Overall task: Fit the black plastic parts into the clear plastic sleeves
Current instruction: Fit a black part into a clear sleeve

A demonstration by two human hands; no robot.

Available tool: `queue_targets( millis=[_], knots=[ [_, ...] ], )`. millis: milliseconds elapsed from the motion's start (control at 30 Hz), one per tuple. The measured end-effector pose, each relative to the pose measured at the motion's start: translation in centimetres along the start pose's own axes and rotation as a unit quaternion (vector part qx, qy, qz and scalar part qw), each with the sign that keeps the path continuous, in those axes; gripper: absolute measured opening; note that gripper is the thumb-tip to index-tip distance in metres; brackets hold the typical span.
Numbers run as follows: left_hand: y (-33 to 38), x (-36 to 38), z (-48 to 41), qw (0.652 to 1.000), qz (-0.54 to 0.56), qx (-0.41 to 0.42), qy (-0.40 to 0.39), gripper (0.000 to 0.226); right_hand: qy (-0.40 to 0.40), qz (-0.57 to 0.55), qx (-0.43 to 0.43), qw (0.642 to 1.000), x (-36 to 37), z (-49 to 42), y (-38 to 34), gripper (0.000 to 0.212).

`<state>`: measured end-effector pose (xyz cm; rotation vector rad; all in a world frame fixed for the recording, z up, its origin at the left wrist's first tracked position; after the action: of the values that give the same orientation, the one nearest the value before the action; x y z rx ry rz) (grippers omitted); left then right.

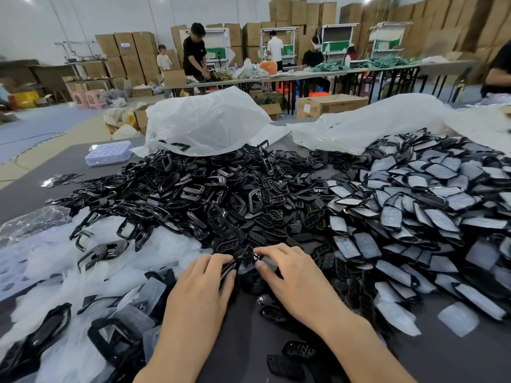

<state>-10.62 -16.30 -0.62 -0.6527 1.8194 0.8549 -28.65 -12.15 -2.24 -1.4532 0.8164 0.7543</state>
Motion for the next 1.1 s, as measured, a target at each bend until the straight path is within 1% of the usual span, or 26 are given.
queue_targets(
  millis=[67, 133, 200, 300, 333, 400, 567, 633, 700, 800, 900, 967, 1033, 1100],
  knots=[
    [-0.1, 0.1, 0.0, 0.999, 0.048, 0.011, 0.006, 0.023, 0.008, -0.020, -0.005, 1.000, -0.2, 0.1, -0.2, 0.042],
    [-0.2, 0.1, 0.0, 0.996, 0.090, 0.021, 0.018, 0.024, 0.016, -0.065, -0.022, 0.997, -0.5, 0.2, -0.7, 0.047],
    [-0.1, 0.0, -0.1, 0.992, 0.120, 0.034, 0.028, 0.026, 0.018, -0.105, -0.052, 0.993, -0.7, 0.3, -1.4, 0.046],
    [0.2, -0.3, 0.1, 0.982, 0.186, 0.034, 0.025, 0.022, 0.012, -0.144, -0.089, 0.986, -0.8, 0.5, -2.0, 0.031],
    [0.3, -0.5, 0.1, 0.977, 0.213, 0.024, 0.020, 0.018, 0.010, -0.155, -0.092, 0.984, -0.9, 0.6, -2.1, 0.026],
    [0.3, -0.6, 0.1, 0.968, 0.250, 0.011, 0.011, 0.018, 0.013, -0.175, -0.091, 0.980, -1.1, 0.6, -2.2, 0.019],
    [0.3, -0.7, -0.1, 0.962, 0.272, -0.014, -0.021, 0.027, 0.009, -0.256, -0.078, 0.963, -1.3, 0.5, -2.2, 0.007],
    [0.2, -0.6, -0.1, 0.963, 0.267, -0.012, -0.025, 0.036, 0.022, -0.311, -0.074, 0.947, -1.5, 0.4, -2.2, 0.005],
    [0.1, -0.6, -0.1, 0.968, 0.248, -0.023, -0.028, 0.033, 0.059, -0.363, -0.066, 0.927, -2.2, 0.4, -1.9, 0.010],
    [-0.6, -0.4, 0.0, 0.968, 0.242, -0.063, 0.021, 0.026, 0.105, -0.425, -0.046, 0.898, -3.1, 0.3, -1.2, 0.023],
    [-1.1, -0.3, -0.1, 0.968, 0.223, -0.099, 0.058, 0.026, 0.114, -0.462, -0.004, 0.880, -3.3, 0.2, -0.8, 0.022],
    [-0.8, -0.4, 0.0, 0.977, 0.178, -0.100, 0.061, 0.028, 0.114, -0.463, 0.006, 0.879, -3.2, 0.2, -0.7, 0.020],
    [-0.7, -0.3, 0.2, 0.988, 0.107, -0.098, 0.057, 0.033, 0.124, -0.428, 0.009, 0.895, -3.0, 0.3, -0.6, 0.015],
    [-0.8, -0.1, 0.3, 0.994, 0.013, -0.086, 0.069, 0.042, 0.136, -0.383, 0.014, 0.913, -2.9, 0.4, -0.5, 0.007]
  ],
)
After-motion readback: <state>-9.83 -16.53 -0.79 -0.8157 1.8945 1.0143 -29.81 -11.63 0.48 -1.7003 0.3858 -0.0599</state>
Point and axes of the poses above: each hand's wrist, its own z-axis away from the middle knuckle, its own x-axis out of the palm, y = z × x, the point moved 1 cm from there along -z, towards the middle knuckle, and after that the axes turned 15 degrees about -y, right-handed, at the moved point
